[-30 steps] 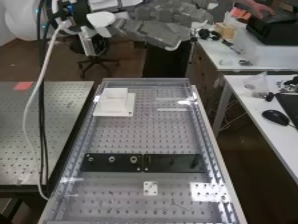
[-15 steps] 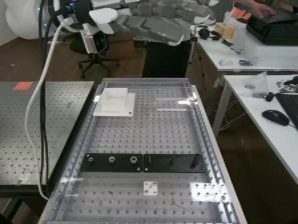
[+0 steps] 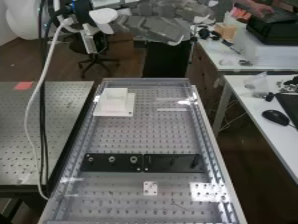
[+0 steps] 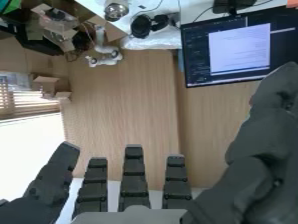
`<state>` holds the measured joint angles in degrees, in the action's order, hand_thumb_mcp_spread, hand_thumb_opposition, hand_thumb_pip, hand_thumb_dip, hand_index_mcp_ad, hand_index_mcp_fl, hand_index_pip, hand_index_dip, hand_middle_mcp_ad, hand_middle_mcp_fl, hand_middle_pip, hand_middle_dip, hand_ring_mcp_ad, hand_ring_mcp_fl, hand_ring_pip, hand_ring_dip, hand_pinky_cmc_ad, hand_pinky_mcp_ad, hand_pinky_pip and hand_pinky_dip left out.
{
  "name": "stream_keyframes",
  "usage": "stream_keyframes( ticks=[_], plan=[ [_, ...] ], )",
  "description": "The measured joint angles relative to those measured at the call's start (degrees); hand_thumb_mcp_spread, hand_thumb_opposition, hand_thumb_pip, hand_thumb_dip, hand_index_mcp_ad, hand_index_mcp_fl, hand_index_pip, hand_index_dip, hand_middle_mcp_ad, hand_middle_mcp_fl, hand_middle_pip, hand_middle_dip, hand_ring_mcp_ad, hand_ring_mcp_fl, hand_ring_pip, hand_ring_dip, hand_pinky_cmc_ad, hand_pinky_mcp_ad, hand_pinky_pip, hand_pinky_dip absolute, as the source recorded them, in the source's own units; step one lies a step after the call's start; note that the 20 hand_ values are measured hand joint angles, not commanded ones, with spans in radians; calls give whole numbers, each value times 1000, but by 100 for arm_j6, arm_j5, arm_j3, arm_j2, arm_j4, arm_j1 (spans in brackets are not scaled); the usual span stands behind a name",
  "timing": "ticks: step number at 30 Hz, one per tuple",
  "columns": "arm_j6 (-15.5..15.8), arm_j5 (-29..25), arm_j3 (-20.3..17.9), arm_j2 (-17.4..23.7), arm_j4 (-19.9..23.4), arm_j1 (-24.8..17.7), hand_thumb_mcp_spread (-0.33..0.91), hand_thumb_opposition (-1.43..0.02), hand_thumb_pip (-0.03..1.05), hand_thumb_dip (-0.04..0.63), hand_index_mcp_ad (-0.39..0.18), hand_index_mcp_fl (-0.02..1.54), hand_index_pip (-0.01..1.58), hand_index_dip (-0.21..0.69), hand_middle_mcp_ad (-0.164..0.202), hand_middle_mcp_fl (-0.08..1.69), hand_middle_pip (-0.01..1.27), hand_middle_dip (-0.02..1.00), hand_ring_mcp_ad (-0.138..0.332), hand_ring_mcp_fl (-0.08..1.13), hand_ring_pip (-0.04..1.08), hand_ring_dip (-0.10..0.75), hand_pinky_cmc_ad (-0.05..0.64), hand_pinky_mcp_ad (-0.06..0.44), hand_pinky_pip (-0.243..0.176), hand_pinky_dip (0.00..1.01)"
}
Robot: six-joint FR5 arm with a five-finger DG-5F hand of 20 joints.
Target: Grab the chopstick and place it in the clear container
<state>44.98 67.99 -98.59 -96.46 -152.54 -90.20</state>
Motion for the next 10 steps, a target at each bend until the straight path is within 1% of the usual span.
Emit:
stream_keyframes(
  ticks=[3, 7, 10],
  plan=[
    [-4, 8, -13, 4, 18, 5, 91, -740, 565, 12, -138, 112, 87, 244, 108, 188, 138, 297, 209, 14, 101, 166, 476, 314, -120, 328],
    [-11, 24, -32, 14, 43, 15, 91, -738, 565, 12, -138, 112, 87, 244, 105, 182, 138, 297, 209, 14, 105, 166, 476, 309, -124, 328],
    [-40, 34, -47, 30, 35, 29, 91, -738, 565, 12, -138, 112, 87, 244, 108, 182, 138, 297, 209, 14, 105, 166, 476, 316, -124, 328]
  ],
)
